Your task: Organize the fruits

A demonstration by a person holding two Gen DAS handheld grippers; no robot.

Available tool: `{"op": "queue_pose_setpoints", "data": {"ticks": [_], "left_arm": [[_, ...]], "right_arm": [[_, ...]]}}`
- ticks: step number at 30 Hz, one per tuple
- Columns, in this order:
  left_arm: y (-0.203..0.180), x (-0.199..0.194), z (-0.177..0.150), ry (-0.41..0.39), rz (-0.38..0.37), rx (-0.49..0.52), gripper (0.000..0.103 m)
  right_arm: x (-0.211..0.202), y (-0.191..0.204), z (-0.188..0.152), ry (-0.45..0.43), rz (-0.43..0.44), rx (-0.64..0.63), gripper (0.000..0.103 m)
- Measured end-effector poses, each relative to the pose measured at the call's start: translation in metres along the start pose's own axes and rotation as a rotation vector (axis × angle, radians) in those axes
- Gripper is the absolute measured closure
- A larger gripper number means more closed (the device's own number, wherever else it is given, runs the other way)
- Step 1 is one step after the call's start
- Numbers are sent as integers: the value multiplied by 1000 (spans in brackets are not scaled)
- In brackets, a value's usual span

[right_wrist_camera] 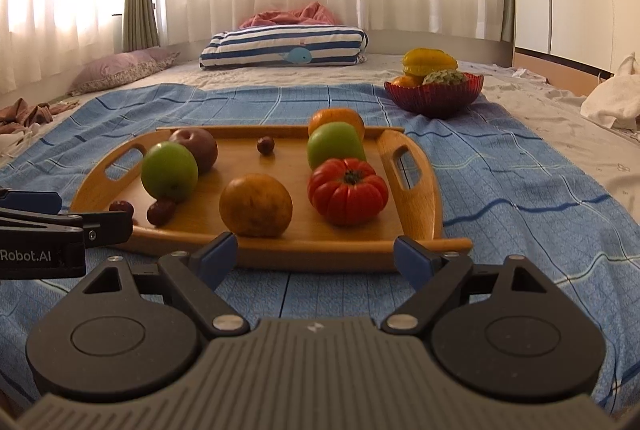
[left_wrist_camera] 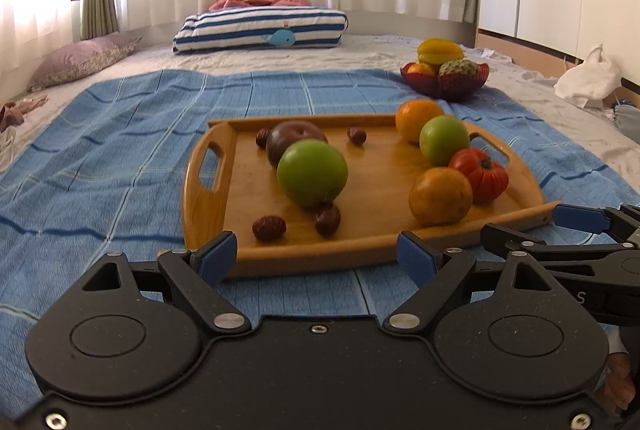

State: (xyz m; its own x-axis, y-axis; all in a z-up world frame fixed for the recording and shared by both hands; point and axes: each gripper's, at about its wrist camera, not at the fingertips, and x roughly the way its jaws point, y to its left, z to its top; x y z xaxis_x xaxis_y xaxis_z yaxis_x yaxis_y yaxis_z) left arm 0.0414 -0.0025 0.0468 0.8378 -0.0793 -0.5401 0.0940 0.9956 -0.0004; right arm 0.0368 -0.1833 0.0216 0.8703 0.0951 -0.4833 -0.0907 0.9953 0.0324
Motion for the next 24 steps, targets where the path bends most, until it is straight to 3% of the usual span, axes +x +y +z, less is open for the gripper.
{"op": "queue_pose_setpoints", "data": {"ticks": [24], "left_arm": [[-4,30,-31,89,20,-14,14]], "right_arm": [[12,1,-29,67,-48,-14,3]]}}
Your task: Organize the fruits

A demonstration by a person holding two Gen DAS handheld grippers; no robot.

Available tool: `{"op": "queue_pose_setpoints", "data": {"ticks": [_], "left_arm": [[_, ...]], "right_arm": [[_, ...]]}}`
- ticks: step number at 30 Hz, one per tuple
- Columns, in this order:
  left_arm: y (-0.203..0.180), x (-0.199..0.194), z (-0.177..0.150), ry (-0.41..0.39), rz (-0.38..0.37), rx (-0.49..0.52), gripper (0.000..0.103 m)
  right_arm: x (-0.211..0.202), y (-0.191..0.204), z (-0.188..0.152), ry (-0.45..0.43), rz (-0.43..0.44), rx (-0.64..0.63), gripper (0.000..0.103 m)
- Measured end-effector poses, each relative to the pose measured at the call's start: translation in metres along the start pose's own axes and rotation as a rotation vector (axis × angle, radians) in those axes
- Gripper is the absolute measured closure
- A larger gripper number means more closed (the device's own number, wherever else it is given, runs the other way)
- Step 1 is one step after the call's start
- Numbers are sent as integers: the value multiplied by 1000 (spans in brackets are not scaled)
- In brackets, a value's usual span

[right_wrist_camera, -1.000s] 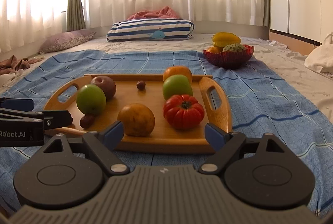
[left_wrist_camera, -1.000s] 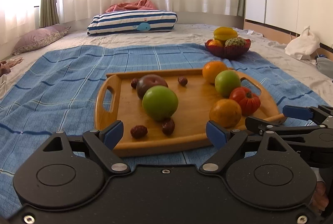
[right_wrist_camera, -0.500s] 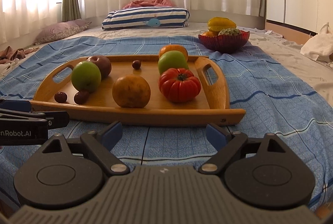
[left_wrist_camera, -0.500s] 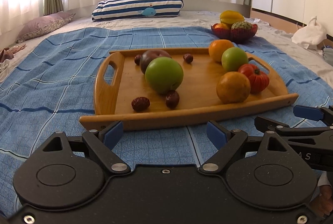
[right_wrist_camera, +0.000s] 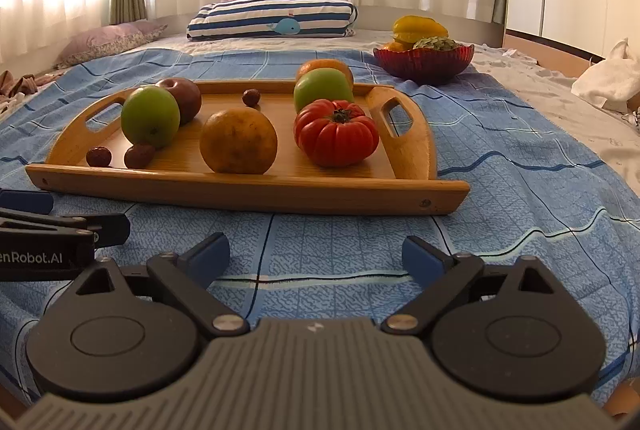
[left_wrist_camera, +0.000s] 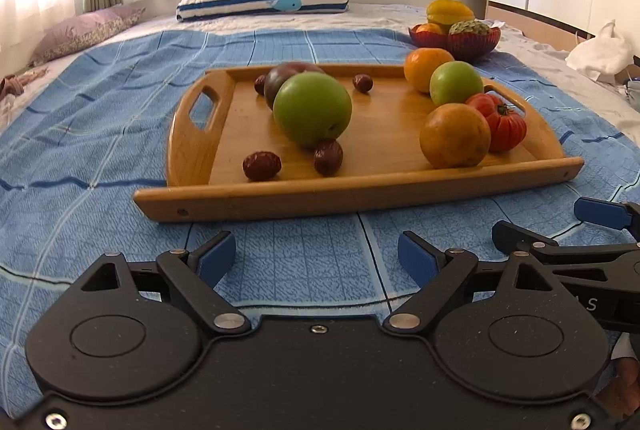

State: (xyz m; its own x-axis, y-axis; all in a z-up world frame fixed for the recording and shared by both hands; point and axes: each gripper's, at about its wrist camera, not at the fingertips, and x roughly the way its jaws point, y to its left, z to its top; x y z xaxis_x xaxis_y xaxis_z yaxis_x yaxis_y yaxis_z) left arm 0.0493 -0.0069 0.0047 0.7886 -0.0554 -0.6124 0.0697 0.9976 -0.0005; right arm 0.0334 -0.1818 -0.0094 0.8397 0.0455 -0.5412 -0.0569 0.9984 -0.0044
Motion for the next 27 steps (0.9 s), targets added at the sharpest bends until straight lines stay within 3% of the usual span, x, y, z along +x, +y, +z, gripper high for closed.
{"op": "queue_pose_setpoints", "data": {"ticks": [11,27], "left_arm": [[8,7,-4,9,17,-24,1],[12,10,-6,13,-5,-37,0]], "right_arm": [[5,-1,-3,-1,5,-7,1],[6,-1,-5,0,8,-19,0]]}}
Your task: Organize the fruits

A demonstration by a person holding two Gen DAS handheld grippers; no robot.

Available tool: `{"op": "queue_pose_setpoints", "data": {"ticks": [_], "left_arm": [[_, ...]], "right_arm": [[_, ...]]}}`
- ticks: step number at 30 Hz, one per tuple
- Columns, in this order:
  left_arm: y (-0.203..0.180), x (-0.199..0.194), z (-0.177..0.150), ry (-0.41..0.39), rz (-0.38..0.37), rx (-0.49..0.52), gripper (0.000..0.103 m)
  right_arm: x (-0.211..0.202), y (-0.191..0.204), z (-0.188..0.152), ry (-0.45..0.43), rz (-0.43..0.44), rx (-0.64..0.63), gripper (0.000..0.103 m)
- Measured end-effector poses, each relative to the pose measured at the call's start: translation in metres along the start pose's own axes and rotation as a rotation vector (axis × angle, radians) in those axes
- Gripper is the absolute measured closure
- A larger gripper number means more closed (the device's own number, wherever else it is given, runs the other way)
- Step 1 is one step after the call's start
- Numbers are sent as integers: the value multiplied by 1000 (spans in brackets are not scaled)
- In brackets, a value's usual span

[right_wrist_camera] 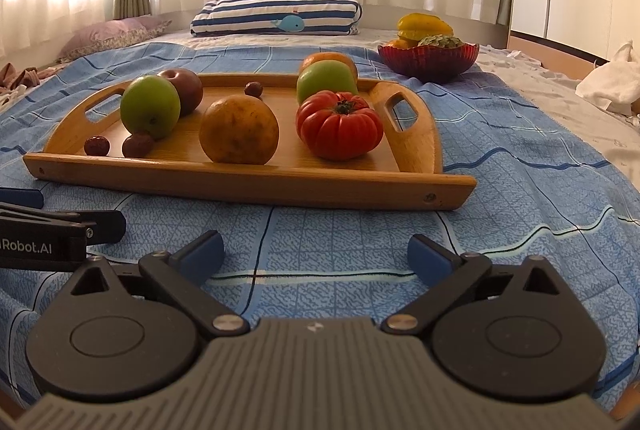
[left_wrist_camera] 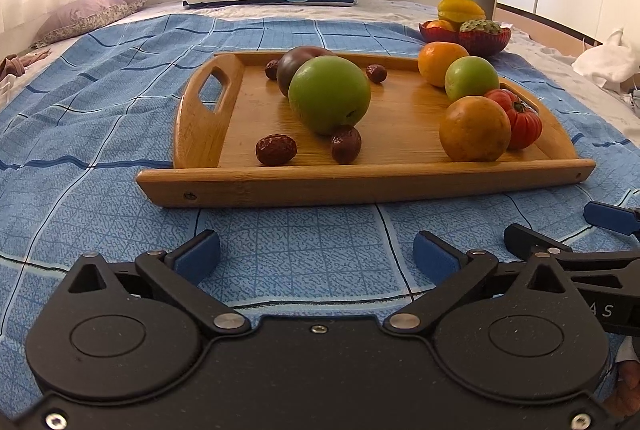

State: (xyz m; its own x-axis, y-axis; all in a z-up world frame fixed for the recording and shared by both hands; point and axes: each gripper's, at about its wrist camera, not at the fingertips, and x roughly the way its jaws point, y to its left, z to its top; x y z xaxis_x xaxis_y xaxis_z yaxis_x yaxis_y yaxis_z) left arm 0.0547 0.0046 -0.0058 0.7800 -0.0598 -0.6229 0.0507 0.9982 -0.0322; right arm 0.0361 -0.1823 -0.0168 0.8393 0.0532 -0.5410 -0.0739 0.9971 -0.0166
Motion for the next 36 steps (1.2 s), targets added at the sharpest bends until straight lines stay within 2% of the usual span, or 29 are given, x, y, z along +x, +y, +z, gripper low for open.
{"op": "queue_pose_setpoints", "data": {"ticks": [36], "left_arm": [[1,1,-2,-10,-8,13,0]], "right_arm": [[0,1,-1,3,-4,-10,0]]}}
